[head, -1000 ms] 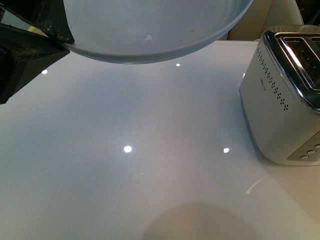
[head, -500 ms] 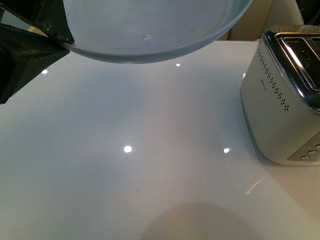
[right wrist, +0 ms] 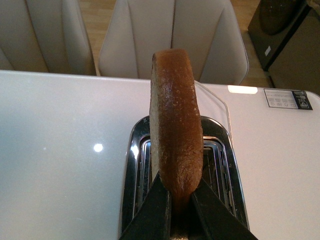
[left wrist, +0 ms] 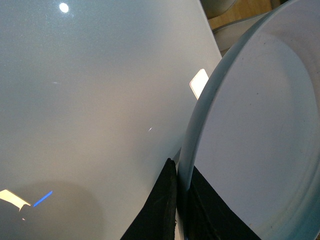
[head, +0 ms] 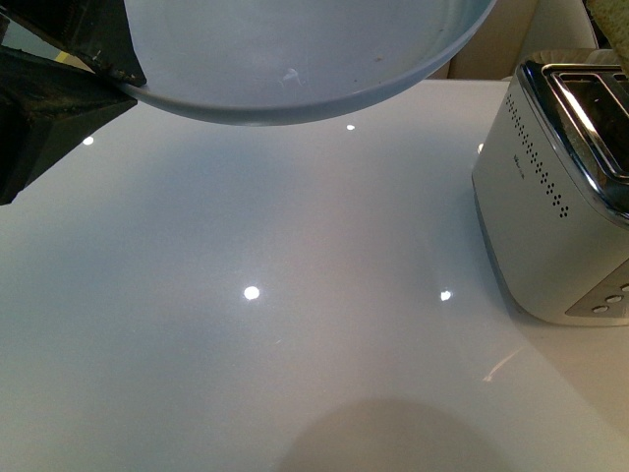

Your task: Left arm holds plate, right arm toasts bread

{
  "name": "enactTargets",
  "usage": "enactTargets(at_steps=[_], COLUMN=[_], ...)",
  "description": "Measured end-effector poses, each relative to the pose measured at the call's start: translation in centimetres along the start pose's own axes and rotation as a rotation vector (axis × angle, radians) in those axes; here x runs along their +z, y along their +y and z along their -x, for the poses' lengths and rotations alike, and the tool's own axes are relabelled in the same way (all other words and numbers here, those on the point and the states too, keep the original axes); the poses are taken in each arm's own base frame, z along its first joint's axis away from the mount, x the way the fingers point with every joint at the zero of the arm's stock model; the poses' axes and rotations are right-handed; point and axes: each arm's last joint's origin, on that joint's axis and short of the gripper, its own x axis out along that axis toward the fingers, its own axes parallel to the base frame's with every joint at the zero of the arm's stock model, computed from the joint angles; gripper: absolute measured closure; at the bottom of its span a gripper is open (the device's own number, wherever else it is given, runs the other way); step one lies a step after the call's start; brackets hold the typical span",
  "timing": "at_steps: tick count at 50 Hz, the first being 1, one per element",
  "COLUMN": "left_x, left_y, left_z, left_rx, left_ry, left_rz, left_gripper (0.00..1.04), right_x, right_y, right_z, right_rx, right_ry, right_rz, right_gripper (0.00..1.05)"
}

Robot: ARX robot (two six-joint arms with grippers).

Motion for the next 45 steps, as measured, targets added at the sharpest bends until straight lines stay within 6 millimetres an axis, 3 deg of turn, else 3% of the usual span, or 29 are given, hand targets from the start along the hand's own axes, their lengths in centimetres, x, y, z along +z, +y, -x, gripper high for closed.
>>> enactTargets(at_steps=[23,45], left_x=[0.0,0.0], left_y=[0.0,0.0], left_z=[0.0,0.0], left_rx=[0.000,0.000], left_ry=[0.000,0.000], left_rz=[0.000,0.000], left_gripper=[1.02,1.02], right_x=[-2.2,-3.0], right_y=[0.0,-0.1], right_z=[-0.1,-0.1], right_rx=[-0.018,-0.020], right_ry=[0.064,0.079], right_rz=[-0.004,-0.018], right_gripper=[1.02,1.02])
